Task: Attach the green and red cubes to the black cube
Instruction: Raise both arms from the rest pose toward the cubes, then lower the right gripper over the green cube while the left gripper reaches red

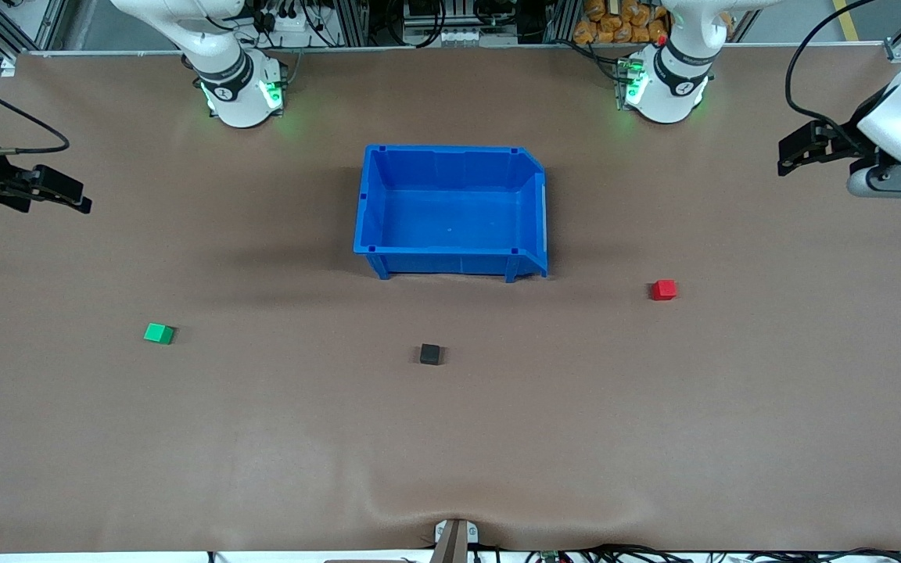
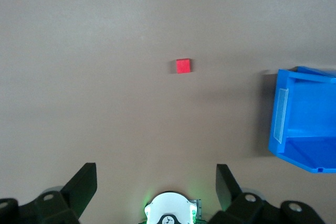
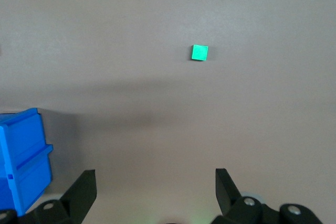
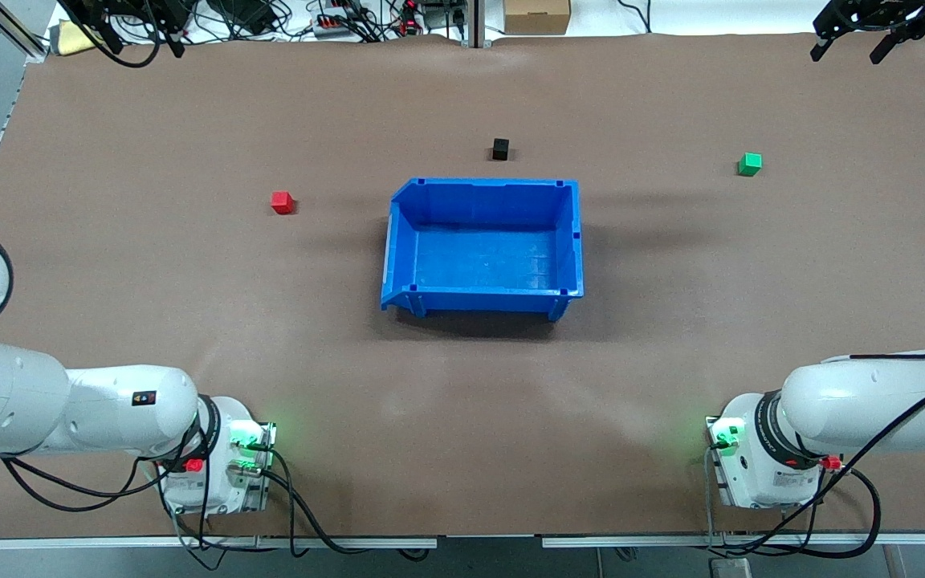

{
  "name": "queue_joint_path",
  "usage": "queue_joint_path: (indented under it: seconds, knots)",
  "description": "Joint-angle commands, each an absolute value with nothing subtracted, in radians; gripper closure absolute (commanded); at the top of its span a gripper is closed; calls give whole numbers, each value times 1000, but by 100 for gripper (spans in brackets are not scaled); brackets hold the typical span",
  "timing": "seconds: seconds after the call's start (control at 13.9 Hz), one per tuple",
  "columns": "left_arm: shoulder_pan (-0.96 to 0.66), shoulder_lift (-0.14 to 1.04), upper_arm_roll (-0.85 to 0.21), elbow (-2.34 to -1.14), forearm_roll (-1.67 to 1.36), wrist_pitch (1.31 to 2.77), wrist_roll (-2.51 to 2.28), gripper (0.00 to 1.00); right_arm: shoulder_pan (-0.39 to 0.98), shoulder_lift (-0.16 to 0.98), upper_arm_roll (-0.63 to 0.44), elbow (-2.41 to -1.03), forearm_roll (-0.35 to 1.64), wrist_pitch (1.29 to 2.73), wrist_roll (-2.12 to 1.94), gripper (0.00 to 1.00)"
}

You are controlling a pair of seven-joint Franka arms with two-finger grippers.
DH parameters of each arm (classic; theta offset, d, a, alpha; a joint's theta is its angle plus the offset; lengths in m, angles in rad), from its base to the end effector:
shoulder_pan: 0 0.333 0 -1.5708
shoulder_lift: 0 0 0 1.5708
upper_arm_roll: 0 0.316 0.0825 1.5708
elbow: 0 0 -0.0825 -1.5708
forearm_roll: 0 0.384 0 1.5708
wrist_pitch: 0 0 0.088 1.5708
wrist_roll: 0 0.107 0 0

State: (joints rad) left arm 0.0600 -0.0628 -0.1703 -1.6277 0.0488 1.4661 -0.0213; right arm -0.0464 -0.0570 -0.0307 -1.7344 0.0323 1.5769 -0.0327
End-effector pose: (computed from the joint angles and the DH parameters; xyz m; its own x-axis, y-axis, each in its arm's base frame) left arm 0.5204 -0.0549 0.6229 0.9918 -0.0819 -0.0981 -0.0882 -0.9942 -0.0615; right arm 0.5304 -0.0379 0.5791 0.9941 -0.0440 -0.0992 -0.0479 -0.9982 -0.0371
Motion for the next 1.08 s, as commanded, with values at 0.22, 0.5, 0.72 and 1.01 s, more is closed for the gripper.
queue_joint_path:
  seconds: [0.22, 0.5, 0.72, 1.01]
  knots:
    - [74, -95, -181, -1749, 63, 1543, -26, 0, -100, 2, -32, -1773, -20, 1653, -37, 0]
    - [74, -118, -181, -1830, 70, 1626, -26, 0, -129, 21, -32, -1838, -20, 1759, -35, 0]
    - [74, -143, -181, -1913, 74, 1709, -26, 0, -152, 81, -32, -1838, -20, 1825, -35, 0]
    - [74, -146, -183, -1994, 74, 1794, -54, 0, -172, 153, -32, -1841, -20, 1894, -35, 0]
